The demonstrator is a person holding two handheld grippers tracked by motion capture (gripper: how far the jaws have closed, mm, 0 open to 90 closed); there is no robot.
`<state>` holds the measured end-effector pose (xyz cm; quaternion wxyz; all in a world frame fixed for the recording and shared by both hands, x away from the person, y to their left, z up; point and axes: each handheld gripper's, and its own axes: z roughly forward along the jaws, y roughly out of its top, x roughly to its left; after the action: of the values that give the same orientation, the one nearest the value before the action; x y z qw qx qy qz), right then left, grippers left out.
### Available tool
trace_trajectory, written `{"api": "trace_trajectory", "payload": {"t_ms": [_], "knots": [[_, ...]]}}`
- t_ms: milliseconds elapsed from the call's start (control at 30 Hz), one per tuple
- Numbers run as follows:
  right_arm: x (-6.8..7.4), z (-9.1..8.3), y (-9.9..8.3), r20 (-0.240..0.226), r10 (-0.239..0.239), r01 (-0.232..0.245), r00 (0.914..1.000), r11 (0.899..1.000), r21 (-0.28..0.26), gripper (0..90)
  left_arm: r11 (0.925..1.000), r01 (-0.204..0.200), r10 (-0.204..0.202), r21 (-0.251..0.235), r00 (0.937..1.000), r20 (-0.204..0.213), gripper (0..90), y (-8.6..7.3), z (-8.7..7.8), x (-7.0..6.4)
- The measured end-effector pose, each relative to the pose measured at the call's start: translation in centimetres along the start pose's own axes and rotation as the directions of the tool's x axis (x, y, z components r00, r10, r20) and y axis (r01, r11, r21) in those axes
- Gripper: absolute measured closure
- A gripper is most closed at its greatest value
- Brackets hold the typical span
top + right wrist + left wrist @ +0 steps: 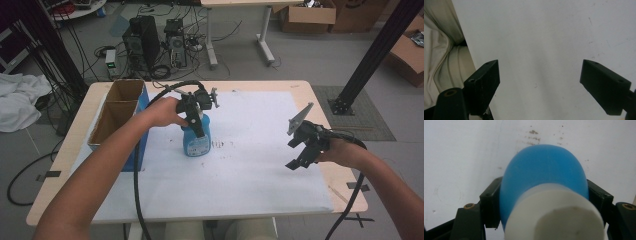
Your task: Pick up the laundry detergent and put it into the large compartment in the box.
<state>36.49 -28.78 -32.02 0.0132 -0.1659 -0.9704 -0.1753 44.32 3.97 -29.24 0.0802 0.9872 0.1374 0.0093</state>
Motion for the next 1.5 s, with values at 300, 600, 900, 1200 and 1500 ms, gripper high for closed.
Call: {"api": "trace_trajectory", "payload": {"t_ms": [300,600,900,1200,1500], "knots": [[0.1,0.0,0.0,0.001,0.0,0.0,1.0,1.0,0.002,16.1,1.0,0.002,-0.002,-0.008,1.0,-0.004,34.0,0.0,-0.1,-0.1],[0.1,0.1,0.0,0.003,0.0,0.0,1.0,1.0,0.0,16.1,0.9999,0.004,-0.004,-0.013,0.9999,-0.011,37.0,0.0,-0.2,0.0],[0.1,0.1,0.1,0.001,-0.001,0.001,1.0,1.0,0.001,16.1,0.9999,-0.004,0.004,-0.014,0.9998,-0.021,37.1,0.0,-0.2,-0.1],[0.1,0.1,0.0,0.002,0.003,-0.003,1.0,1.0,0.001,16.1,0.9997,-0.02,0.02,-0.011,0.9993,-0.032,37.8,-0.1,-0.3,-0.3],[0.3,0.0,-0.3,0.003,0.005,-0.005,1.0,1.0,0.0,16.1,0.9994,0.015,-0.015,-0.032,0.9998,-0.012,37.8,-0.2,-1.8,-0.7]]}}
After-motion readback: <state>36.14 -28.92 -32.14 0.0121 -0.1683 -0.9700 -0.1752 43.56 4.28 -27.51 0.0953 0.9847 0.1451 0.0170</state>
